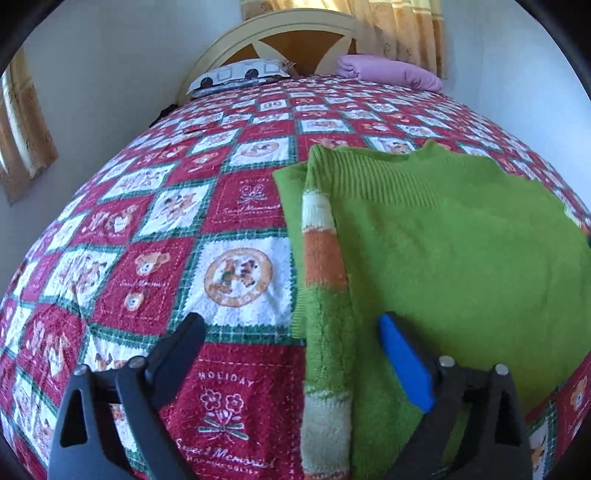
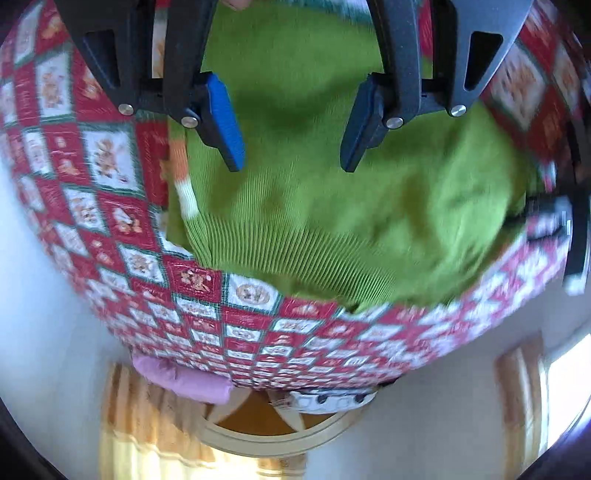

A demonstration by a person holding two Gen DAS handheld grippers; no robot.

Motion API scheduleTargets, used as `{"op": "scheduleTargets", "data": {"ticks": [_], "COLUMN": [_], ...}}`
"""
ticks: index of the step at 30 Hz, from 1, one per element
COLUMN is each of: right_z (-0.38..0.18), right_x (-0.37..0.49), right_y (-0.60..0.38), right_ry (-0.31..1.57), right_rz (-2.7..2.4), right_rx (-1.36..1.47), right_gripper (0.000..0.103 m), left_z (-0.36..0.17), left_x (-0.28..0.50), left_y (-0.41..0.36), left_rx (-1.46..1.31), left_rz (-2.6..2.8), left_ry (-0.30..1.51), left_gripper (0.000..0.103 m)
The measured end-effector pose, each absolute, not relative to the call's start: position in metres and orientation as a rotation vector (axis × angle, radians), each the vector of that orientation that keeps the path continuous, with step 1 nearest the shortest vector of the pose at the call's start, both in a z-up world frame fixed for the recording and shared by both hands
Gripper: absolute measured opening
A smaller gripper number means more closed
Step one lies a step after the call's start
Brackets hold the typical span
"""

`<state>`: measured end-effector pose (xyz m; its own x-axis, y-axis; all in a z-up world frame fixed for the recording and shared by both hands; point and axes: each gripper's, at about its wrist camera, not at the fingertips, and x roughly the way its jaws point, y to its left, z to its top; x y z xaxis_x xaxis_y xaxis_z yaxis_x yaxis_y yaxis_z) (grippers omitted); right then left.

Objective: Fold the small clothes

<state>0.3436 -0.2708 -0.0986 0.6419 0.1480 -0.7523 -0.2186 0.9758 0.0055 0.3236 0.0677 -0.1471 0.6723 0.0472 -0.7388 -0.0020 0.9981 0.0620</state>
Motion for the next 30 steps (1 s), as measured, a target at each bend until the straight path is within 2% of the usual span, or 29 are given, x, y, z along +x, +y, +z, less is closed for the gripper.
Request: {"op": "scheduleTargets", "data": {"ticks": [3,6,9,12,16,19,23,26,30], "right_z": [-0.118,-0.135,-0.129,-0.104,-0.085,-0.095,-0.124,-0.13,-0.132], "right_x": [0.372,0.379,0.373,0.355,0.335,0.332,0.342,0.34,0.341], "right_y": [-0.284,-0.313,-0.307,-0.288,-0.25,-0.224,-0.242,-0.268,-0.284], "right_ry": [0.905,0.936,0.924,0.832,0.771,0.796,0.864,0.862,0.866], "right_rz": [0.099,0.087,0.054,-0.02,0.137,0.205,0.15,0.133,0.116], "right_rx": [-0.089,0.033,-0.019,-0.108,-0.149,-0.213,-0.181,-0.083,-0.055], "right_gripper": [0.054,0.054,0.054,0.054,0.055,0.056,0.055,0.065,0.065], "left_z": [-0.151,-0.153,-0.152,-0.152,-0.152,-0.153,-0.153,-0.154,-0.154], "left_x": [0.324,0.325,0.321,0.321,0.321,0.321,0.321,0.321,0.319], "left_y": [0.074,0.076,0.07,0.069,0.071,0.072,0.073,0.075,0.077], "left_rx": [0.018,0.003,0.042,0.054,0.04,0.034,0.023,0.013,0.001], "left_rz": [0.024,0.017,0.035,0.04,0.033,0.029,0.024,0.018,0.011], "left_ry": [0.853,0.86,0.839,0.834,0.836,0.838,0.841,0.844,0.845], "left_gripper": [0.103,0.103,0.103,0.103,0.103,0.103,0.103,0.103,0.103]}}
